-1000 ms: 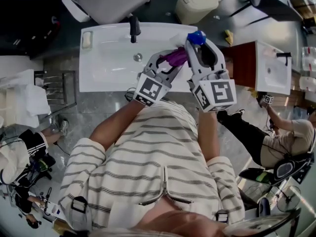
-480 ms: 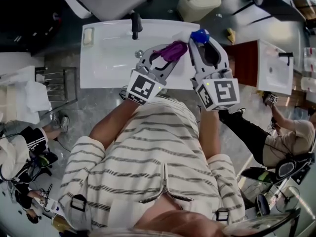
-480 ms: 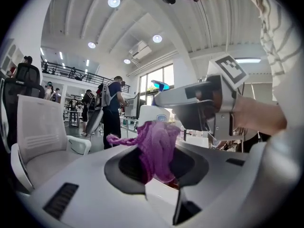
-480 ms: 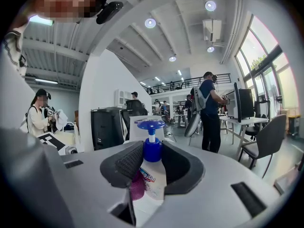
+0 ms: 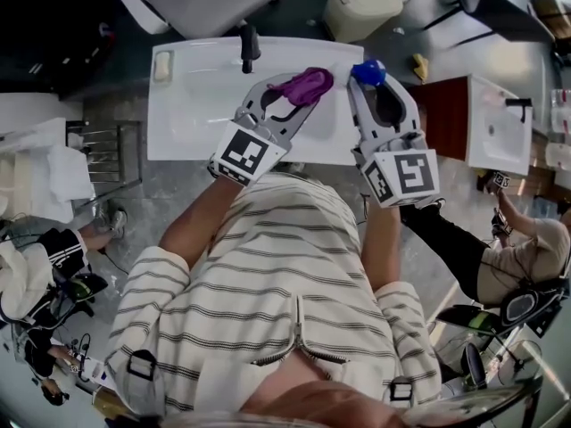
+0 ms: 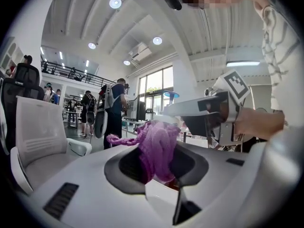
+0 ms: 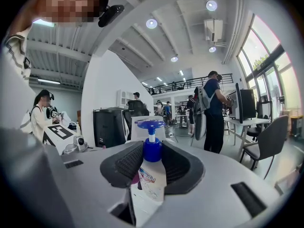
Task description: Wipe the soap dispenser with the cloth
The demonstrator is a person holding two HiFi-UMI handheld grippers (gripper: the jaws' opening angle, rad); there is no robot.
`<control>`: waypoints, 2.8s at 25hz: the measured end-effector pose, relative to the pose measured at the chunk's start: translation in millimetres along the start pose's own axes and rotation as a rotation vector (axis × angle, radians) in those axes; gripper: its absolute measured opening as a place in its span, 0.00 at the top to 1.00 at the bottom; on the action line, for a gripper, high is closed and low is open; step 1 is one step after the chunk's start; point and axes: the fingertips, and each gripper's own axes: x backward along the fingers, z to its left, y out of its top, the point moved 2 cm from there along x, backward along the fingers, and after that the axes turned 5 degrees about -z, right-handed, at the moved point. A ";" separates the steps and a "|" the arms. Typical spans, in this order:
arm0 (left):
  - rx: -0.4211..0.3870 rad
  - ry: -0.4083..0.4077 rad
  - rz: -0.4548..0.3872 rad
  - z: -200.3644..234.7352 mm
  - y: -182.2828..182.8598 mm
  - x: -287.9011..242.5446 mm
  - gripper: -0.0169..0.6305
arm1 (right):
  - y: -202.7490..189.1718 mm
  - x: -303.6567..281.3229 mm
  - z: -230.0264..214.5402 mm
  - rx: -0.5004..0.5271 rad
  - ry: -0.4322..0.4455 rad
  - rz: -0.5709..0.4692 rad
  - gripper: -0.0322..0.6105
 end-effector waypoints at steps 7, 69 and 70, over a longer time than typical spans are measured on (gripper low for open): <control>0.029 -0.102 0.020 10.4 4.4 1.2 0.78 | -2.7 6.2 8.6 0.018 0.065 0.013 0.76; -0.010 -0.917 0.132 -33.8 -29.5 -4.5 0.78 | -6.5 50.8 58.3 -0.133 0.555 -0.001 0.75; -0.005 -0.911 0.137 -32.7 -30.2 -3.6 0.78 | -6.1 50.1 57.4 -0.134 0.552 -0.003 0.75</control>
